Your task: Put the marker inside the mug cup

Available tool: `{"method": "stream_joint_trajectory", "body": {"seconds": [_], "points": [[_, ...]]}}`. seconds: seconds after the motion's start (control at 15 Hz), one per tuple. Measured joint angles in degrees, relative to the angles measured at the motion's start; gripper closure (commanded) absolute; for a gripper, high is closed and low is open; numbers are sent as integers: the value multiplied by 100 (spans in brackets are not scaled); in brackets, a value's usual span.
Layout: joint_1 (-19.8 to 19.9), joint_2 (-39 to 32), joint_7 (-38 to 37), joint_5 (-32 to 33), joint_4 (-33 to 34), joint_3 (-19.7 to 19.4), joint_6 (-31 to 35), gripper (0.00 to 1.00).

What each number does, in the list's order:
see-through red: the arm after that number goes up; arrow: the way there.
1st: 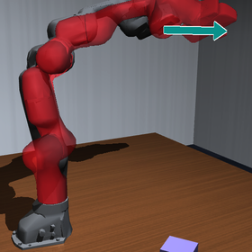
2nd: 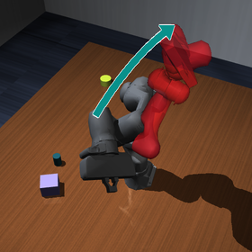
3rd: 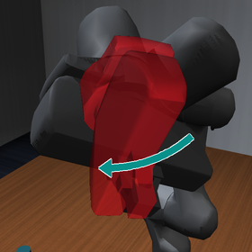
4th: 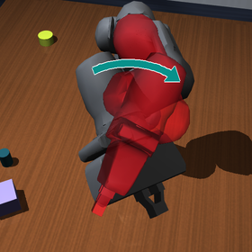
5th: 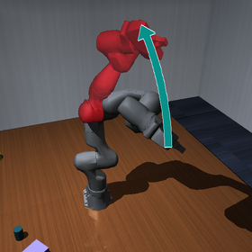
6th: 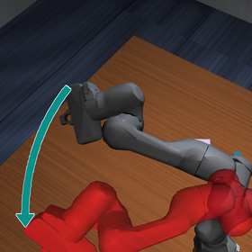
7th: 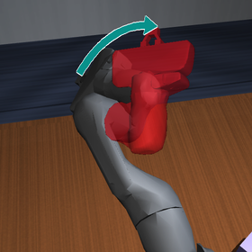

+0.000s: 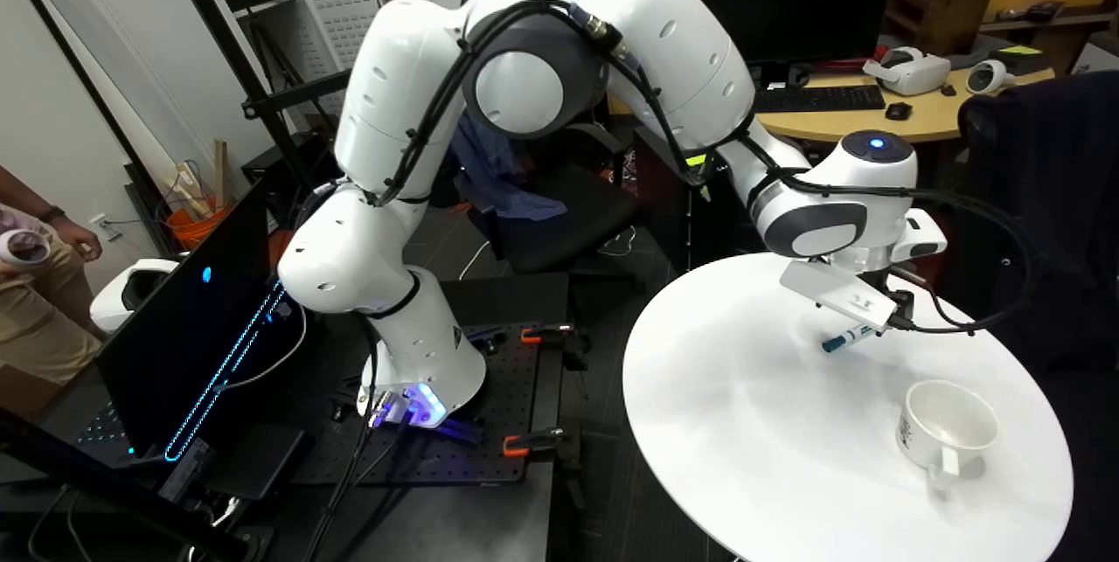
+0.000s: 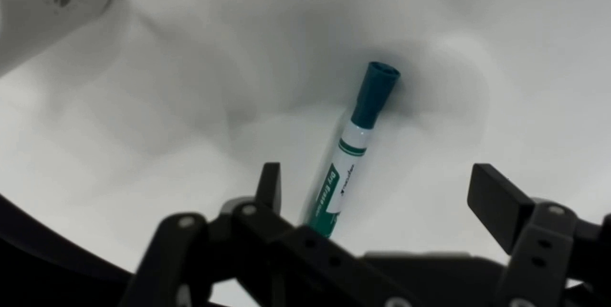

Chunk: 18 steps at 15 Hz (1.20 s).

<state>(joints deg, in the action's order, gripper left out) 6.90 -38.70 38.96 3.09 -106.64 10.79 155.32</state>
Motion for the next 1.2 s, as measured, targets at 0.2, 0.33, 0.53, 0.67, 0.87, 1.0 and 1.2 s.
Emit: {"method": "stream_joint_trajectory", "body": {"seconds": [0.2,0.33,0.53,0.67,0.87,1.0,1.2], "points": [[-8,-191,-5,2,249,-3,-205,0],[-20,-313,-12,7,400,-10,-336,0],[-62,-498,-23,25,597,-38,-504,0],[-100,-618,-36,36,721,-56,-610,0],[-155,-757,-41,38,878,-90,-700,26],[-172,-817,-45,39,965,-98,-749,41],[-185,-871,-52,40,1056,-107,-768,66]]}}
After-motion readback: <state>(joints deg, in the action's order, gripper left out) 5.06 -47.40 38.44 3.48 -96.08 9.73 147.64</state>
